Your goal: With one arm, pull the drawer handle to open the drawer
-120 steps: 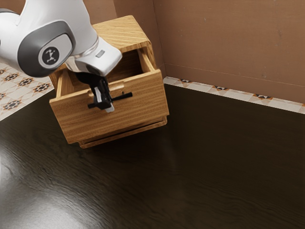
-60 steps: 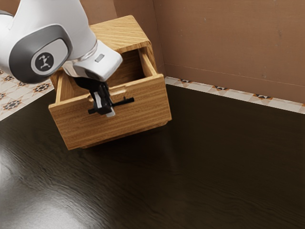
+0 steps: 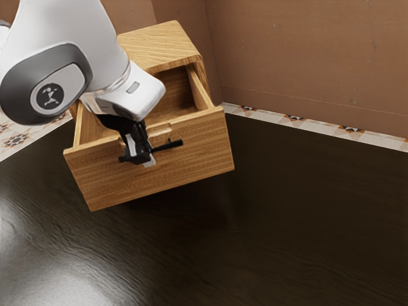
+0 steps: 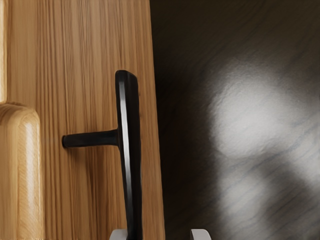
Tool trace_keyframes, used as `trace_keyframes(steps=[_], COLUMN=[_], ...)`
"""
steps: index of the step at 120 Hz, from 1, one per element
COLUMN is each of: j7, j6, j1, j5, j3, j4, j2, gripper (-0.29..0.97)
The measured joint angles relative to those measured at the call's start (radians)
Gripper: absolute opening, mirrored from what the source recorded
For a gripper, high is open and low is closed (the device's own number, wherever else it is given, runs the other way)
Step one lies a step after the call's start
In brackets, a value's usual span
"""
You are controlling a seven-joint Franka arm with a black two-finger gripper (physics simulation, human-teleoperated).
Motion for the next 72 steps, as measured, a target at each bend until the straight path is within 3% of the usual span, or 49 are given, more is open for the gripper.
trace_keyframes(steps=[72], j7=[-0.050], j6=[0.007], j1=[0.002], j5=[-0.001], j3=[-0.041], j4=[-0.059], j2=[-0.059], gripper=[0.06])
